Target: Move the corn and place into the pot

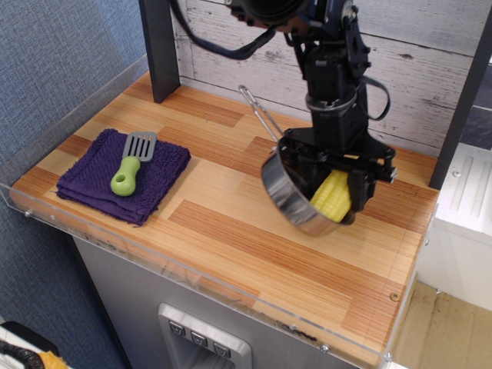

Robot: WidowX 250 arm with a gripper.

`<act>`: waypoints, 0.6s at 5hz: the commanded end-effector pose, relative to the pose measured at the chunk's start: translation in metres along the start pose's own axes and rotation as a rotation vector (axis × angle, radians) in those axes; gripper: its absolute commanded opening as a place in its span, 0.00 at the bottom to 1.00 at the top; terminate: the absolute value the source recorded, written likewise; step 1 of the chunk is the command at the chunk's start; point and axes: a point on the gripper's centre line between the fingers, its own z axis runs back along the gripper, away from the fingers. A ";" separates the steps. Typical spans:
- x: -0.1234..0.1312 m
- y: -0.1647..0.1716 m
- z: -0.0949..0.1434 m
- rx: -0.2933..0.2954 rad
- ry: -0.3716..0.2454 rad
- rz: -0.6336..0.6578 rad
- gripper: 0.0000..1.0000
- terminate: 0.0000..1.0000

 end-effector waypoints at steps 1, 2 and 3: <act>-0.005 0.013 0.037 -0.010 -0.098 0.031 1.00 0.00; -0.005 0.020 0.047 -0.041 -0.120 0.048 1.00 0.00; -0.005 0.021 0.052 -0.058 -0.131 0.045 1.00 0.00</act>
